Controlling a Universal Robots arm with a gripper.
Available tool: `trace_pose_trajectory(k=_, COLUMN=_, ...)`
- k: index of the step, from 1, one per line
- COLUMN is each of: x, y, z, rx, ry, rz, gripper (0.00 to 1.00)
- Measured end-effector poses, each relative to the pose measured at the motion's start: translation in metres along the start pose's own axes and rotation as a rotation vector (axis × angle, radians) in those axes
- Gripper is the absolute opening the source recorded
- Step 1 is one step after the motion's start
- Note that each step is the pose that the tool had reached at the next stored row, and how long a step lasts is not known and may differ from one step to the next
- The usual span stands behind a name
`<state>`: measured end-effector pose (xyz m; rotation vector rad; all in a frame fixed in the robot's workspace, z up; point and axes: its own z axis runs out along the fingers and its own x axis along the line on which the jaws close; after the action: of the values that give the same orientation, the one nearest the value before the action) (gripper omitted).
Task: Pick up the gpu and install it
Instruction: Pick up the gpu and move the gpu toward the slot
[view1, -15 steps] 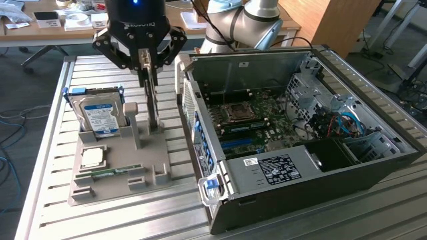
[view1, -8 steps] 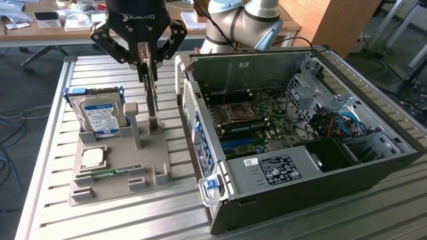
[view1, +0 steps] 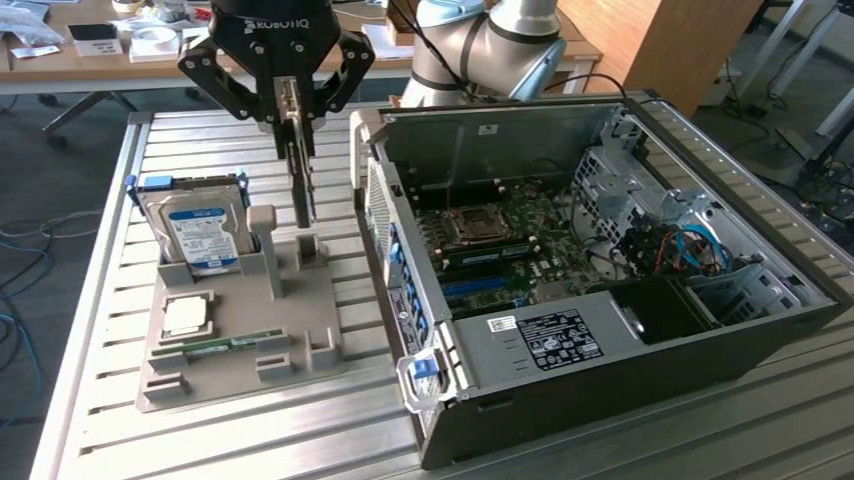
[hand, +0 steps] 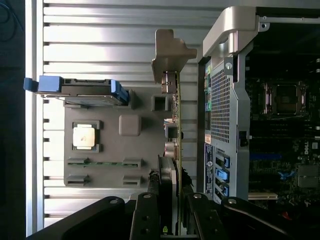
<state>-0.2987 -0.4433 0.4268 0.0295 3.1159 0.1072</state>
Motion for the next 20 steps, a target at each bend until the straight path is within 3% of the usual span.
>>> trace_pose_trajectory(k=20, x=-0.0001, y=0.0003, z=-0.0042, rx=-0.0006, ry=0.0001, rz=0.000, gripper=0.27)
